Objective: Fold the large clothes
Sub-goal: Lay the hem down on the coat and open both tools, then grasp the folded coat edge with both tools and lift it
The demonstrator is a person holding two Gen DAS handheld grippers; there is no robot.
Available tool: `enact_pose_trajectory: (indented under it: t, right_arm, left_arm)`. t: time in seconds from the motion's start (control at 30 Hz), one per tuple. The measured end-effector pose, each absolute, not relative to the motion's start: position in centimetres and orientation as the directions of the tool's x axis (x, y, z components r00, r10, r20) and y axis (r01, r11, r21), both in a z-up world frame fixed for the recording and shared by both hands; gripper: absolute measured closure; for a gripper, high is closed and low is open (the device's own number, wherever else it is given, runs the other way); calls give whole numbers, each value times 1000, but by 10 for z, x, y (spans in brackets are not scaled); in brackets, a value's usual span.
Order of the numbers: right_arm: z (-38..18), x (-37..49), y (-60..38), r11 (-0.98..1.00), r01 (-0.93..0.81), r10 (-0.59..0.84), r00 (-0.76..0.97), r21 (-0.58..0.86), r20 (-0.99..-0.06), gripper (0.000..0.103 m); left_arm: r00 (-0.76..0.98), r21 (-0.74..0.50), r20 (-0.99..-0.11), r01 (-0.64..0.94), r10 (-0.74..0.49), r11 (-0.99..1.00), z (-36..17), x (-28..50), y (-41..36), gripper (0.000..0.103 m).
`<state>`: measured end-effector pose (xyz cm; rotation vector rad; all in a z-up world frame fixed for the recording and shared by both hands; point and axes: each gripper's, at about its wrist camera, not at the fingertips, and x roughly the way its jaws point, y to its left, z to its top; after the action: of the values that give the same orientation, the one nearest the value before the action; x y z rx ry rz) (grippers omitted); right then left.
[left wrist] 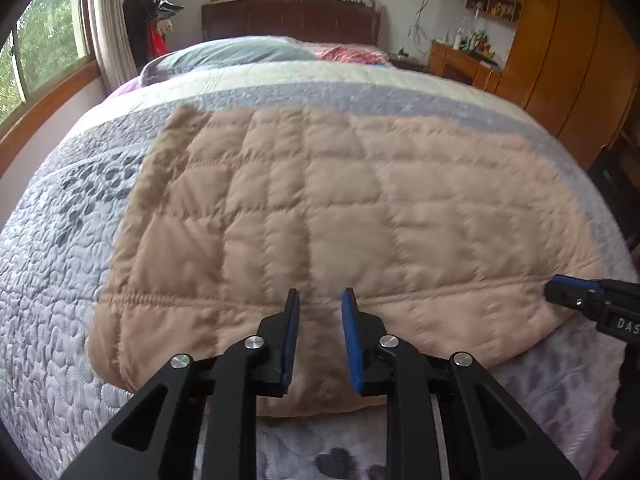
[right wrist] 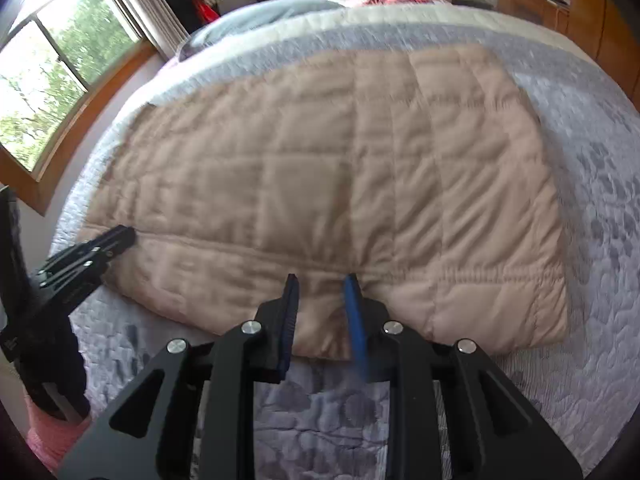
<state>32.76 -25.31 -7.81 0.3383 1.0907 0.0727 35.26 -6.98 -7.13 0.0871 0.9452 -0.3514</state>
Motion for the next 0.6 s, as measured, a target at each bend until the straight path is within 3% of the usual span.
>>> enact_pose_trajectory:
  t: [0.2,0.37,0.6]
  right_arm:
    - [-55,359,-252,946,117,210,492,303,-845,79]
    - [-78,388,-258,939,162,206,444,305,-872,80]
    - [-113,389,-256,937,184,193,434,296,-880,81]
  left_arm:
    - [521,-101,-800,374,-298,922,-53,379,-106,81]
    - [453,-97,-851,363,-267,927,-81,410,-127,81]
    - [461,-93,-843,385,-278,918,-105,406,-124,81]
